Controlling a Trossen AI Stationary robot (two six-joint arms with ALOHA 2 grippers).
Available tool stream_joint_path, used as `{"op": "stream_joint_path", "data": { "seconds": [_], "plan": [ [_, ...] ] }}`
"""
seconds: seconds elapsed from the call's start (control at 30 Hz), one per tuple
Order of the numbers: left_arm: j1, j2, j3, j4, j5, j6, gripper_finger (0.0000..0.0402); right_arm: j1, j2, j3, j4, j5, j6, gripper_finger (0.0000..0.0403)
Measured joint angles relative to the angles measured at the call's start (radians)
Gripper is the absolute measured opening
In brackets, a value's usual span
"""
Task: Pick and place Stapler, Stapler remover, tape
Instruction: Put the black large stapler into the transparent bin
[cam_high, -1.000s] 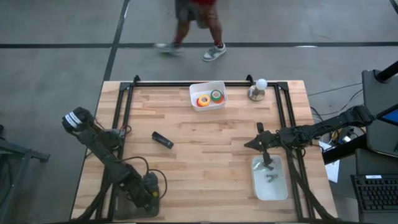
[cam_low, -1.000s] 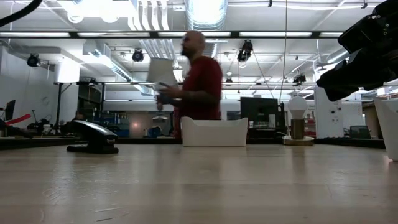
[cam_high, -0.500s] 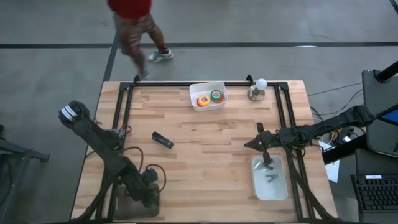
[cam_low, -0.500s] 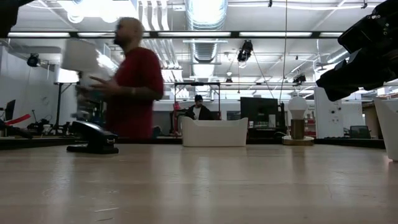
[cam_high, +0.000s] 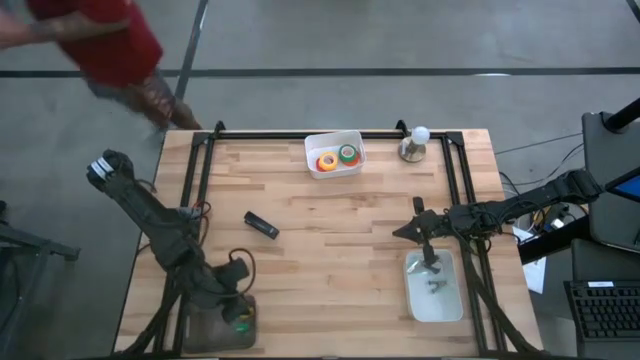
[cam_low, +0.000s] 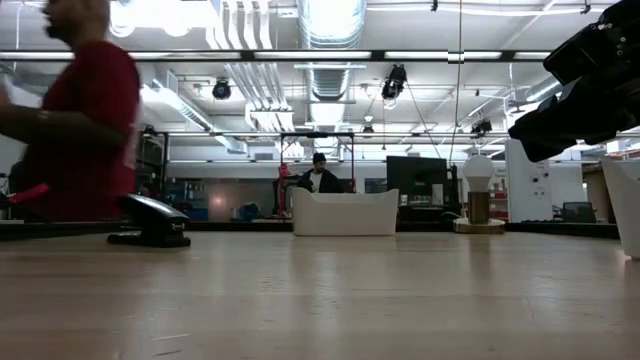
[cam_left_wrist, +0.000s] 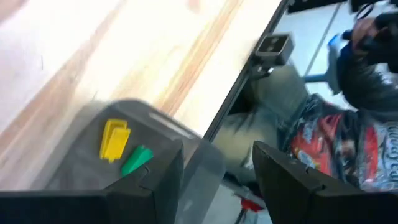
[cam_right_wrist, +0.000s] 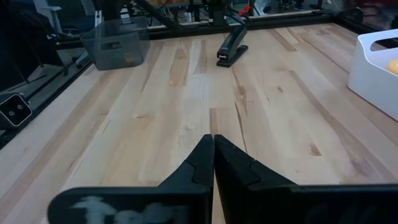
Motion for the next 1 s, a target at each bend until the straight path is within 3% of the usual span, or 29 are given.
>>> {"op": "stream_joint_path", "data": {
  "seconds": [0.2,1.0],
  "plan": [
    [0.018,-0.026,0.000,0.000,-0.041,0.068,0.0193,0.000,0.000,0.000,0.000,0.000,0.000,0.0008],
    [0.117,-0.023,0.000,0.003,-0.045,0.235,0.0193,0.000,0.000,0.000,0.001,0.000,0.000,0.0008]
  ]
}}
